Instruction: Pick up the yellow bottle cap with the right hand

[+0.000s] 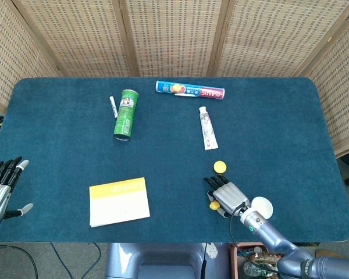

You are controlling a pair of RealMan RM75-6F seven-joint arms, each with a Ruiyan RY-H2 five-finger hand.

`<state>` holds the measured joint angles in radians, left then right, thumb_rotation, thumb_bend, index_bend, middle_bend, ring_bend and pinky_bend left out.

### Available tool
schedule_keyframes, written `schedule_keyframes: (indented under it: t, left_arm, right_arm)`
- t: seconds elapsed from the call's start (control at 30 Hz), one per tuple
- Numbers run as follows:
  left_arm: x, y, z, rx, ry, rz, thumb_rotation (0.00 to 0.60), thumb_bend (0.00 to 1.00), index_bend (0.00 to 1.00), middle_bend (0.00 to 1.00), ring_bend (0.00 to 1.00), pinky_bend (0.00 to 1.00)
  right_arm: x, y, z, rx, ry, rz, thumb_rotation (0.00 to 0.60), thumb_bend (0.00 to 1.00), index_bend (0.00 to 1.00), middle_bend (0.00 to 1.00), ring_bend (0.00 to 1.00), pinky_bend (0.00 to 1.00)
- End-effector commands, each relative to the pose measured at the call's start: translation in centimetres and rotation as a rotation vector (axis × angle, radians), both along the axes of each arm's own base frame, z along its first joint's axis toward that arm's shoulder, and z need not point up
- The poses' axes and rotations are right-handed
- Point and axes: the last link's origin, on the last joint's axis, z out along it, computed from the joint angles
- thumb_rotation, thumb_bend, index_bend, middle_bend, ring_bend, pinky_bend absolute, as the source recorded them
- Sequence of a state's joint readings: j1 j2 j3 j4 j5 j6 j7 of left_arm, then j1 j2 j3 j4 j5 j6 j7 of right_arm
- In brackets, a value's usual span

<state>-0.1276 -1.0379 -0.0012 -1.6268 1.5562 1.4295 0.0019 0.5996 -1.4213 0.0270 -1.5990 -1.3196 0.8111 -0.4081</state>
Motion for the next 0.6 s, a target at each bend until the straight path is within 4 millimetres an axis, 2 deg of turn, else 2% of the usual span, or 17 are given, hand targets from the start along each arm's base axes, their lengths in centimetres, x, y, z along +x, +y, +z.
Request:
schedule_keyframes:
  t: [0.03,0.23,0.33,0.4,0.43,0.6]
  left_arm:
    - [0.0,0.0,0.0,0.001,0.0,0.0,0.6,0.0,0.0,0.0,0.0,0.0]
    - [0.0,0.0,0.0,0.0,0.002,0.003,0.6,0.0,0.0,0.0,0.0,0.0]
    - [0.0,0.0,0.0,0.001,0.003,0.004,0.6,0.0,0.0,0.0,0.0,0.0]
    - [0.0,0.0,-0.1,0.0,0.004,0.006,0.6,0.0,0.0,0.0,0.0,0.0]
    - [0.0,0.0,-0.1,-0.003,0.005,0.007,0.6,0.0,0.0,0.0,0.0,0.0]
    - [0.0,0.0,-0.3,-0.008,0.009,0.009,0.6,0.0,0.0,0.0,0.0,0.0]
  right_arm:
    - [0.2,-0.2,0.0,-0.005,-0.032,-0.008,0.6,0.39,0.47,0.0,0.0,0.0]
    - [1.0,-0.9,1.3,-0.032,-0.096,-0.027,0.6,0.4,0.47,0.0,0.0,0.0]
    - [1.6,-2.0,2.7,-0.078,-0.132,-0.026,0.6,0.4,0.47,0.0,0.0,0.0]
    - [1.9,-3.1,3.8,-0.122,-0.145,-0.027,0.6,0.4,0.47,0.0,0.0,0.0]
    - [1.9,-4.4,4.8,-0.177,-0.148,-0.036,0.6,0.4,0.47,0.0,0.0,0.0]
    - [1.6,-6.8,5.5,-0.222,-0.14,-0.107,0.6,0.4,0.47,0.0,0.0,0.0]
